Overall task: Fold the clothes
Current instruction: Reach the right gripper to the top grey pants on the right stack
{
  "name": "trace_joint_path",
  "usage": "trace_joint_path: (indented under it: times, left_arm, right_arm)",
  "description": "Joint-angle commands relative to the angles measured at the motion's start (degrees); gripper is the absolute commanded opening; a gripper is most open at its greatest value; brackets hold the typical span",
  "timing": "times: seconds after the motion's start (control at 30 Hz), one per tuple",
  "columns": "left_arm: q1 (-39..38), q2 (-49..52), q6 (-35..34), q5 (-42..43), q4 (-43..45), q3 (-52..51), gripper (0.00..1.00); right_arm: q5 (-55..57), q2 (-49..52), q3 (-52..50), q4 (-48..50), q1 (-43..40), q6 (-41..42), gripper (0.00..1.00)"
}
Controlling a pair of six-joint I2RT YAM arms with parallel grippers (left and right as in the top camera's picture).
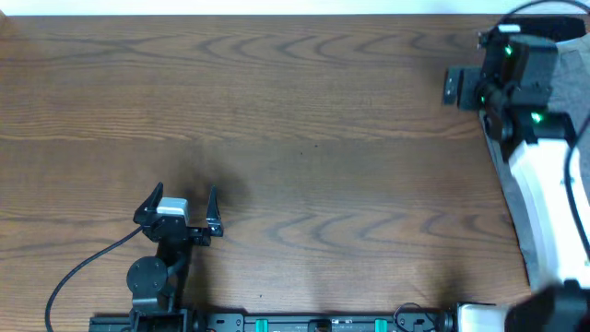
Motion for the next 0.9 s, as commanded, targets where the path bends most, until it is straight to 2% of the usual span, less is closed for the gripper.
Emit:
trace_joint_path:
  times: [0.0, 0.07, 0.4, 0.7, 0.87]
  left_arm:
    - [0.2, -0.3, 0.3, 0.8, -1.7, -1.1, 0.98]
    - [0.2, -0.3, 0.3, 0.8, -1.7, -1.1, 0.98]
    - [0.2, -0.3, 0.3, 0.8, -1.7, -1.1, 0.98]
    - [0.2, -0.3, 0.3, 0.8, -1.7, -1.1, 0.98]
    - [0.2, -0.3, 0.3, 0.8, -1.7, -1.1, 0.98]
  right_arm:
    - [8.0, 6.4, 1.7, 0.6, -0.6, -5.3, 0.99]
    - [9.6, 11.2, 2.8, 1.3, -0.8, -8.2, 0.99]
    - [25.3, 29.0, 8.3, 7.7, -2.1, -10.3, 0.99]
    - [24.6, 37.1, 10.4, 8.0, -4.6, -10.2, 0.99]
    - [22.0, 38.4, 10.4, 7.8, -5.8, -10.2, 0.9]
